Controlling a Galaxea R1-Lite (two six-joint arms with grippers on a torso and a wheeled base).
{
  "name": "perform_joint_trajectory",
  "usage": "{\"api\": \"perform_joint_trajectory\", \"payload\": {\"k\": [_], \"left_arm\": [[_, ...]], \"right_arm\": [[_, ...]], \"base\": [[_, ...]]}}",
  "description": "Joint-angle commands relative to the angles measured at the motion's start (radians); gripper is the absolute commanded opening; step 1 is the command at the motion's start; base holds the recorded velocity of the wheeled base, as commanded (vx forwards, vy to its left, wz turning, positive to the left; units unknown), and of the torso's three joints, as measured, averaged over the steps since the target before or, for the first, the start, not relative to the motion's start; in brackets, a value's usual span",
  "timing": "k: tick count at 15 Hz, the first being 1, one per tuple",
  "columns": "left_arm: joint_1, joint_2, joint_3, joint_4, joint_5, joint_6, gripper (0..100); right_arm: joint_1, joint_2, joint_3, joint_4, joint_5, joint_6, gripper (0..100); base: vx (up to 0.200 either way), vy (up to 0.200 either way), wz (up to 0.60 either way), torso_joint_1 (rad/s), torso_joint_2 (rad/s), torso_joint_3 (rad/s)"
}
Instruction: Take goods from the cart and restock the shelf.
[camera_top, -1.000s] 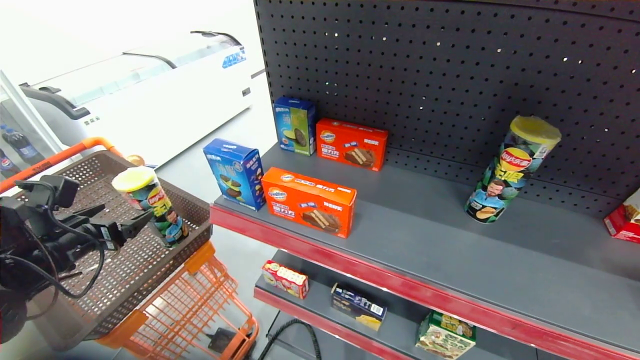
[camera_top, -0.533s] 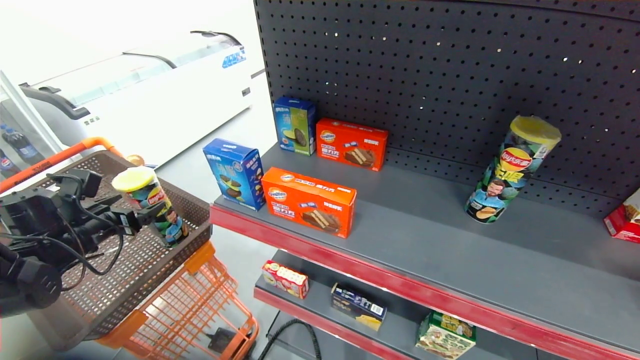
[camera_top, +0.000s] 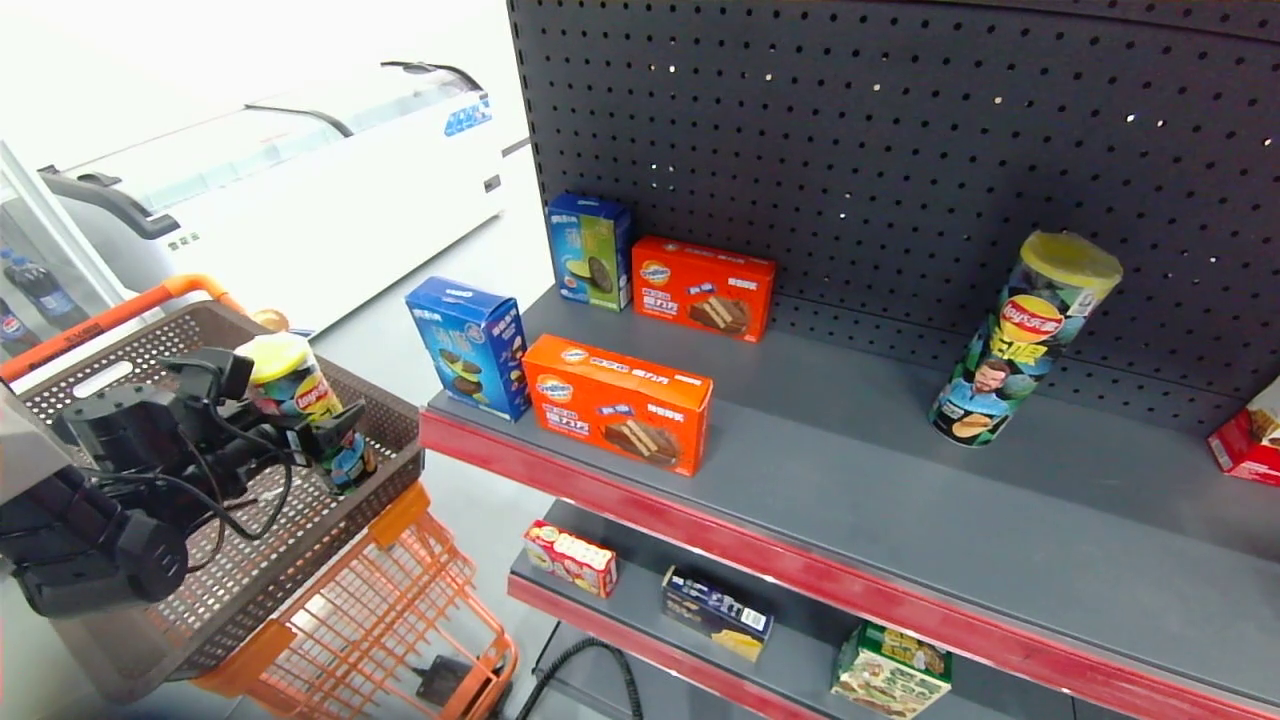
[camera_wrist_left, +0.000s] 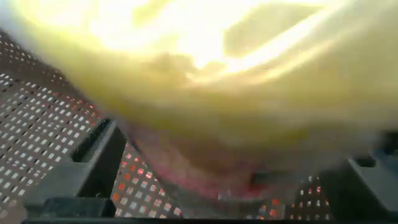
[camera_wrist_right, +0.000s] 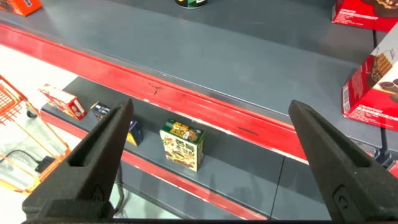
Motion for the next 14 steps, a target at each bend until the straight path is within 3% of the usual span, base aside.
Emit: {"api": "perform_joint_trajectory", "payload": {"k": [1, 2, 10, 12, 14], "left_arm": [[-0.007, 0.035, -0.025, -0.002, 0.0, -0.002, 100], [-0.012, 0.043, -0.041, -0.019, 0.0, -0.008, 0], [-0.021, -0.043, -0.025, -0.029, 0.005, 0.001, 0], [-0.022, -0.12, -0.006, -0.049, 0.034, -0.005, 0], [-0.022, -0.258, 0.001, 0.018, 0.069, -0.011, 0]], "right_arm": [[0.0, 0.0, 0.0, 0.0, 0.0, 0.0, 100], [0.0, 0.0, 0.0, -0.001, 0.0, 0.0, 100], [0.0, 0.0, 0.0, -0.001, 0.0, 0.0, 100], [0.0, 0.0, 0.0, 0.0, 0.0, 0.0, 100], [0.0, 0.0, 0.0, -0.001, 0.0, 0.0, 100]], "base": [[0.0, 0.0, 0.0, 0.0, 0.0, 0.0], [0.0, 0.0, 0.0, 0.0, 0.0, 0.0], [0.0, 0.0, 0.0, 0.0, 0.0, 0.0], [0.0, 0.0, 0.0, 0.0, 0.0, 0.0], [0.0, 0.0, 0.0, 0.0, 0.0, 0.0]]}}
